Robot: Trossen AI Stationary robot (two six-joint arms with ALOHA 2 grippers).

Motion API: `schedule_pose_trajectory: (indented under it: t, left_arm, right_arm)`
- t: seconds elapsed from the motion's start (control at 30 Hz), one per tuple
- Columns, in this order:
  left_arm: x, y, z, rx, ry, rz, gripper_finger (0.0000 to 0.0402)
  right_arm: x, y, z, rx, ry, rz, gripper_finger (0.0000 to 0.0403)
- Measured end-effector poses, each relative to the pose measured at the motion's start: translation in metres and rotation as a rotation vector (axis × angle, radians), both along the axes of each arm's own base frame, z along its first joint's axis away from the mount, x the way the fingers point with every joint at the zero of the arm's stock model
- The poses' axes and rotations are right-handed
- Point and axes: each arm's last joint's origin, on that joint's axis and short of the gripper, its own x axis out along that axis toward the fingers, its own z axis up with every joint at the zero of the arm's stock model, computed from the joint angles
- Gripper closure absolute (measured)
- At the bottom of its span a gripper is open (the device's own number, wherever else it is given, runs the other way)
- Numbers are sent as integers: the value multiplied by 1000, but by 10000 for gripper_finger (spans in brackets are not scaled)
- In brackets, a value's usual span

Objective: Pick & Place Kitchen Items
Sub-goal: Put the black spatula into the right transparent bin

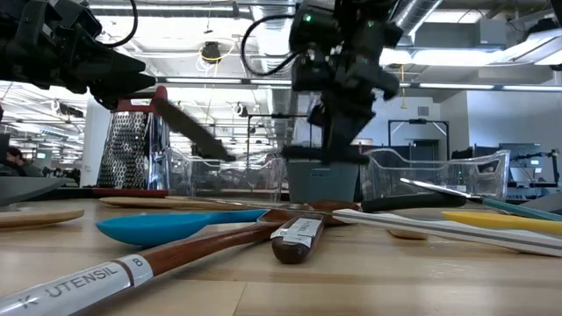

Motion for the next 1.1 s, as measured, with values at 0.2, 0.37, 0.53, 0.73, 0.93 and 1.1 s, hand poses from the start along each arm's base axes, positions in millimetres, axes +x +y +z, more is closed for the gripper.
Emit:
schedule_pose_trajectory:
  t: [0.2,0.37,0.53,0.73,0.93,1.1]
  left_arm:
    - [0,0,0,0,0,1,224]
    - [0,0,0,0,-1,1,224]
    - [0,0,0,-1,-3,6,224]
    - [0,0,0,-1,-3,5,224]
    - [0,0,0,-1,-3,5,224]
    - [0,0,0,-1,-2,5,224]
  right_arm:
    - [-25,-14,43,3,-57,-64,307]
    - [-50,-26,81,-64,-138,-176,307]
    - [-77,-33,115,-184,-238,-284,307]
    - [-107,-43,144,-262,-337,-419,307]
    - [-135,-54,147,-332,-306,-585,307]
    - [-158,-62,126,-343,-238,-684,307]
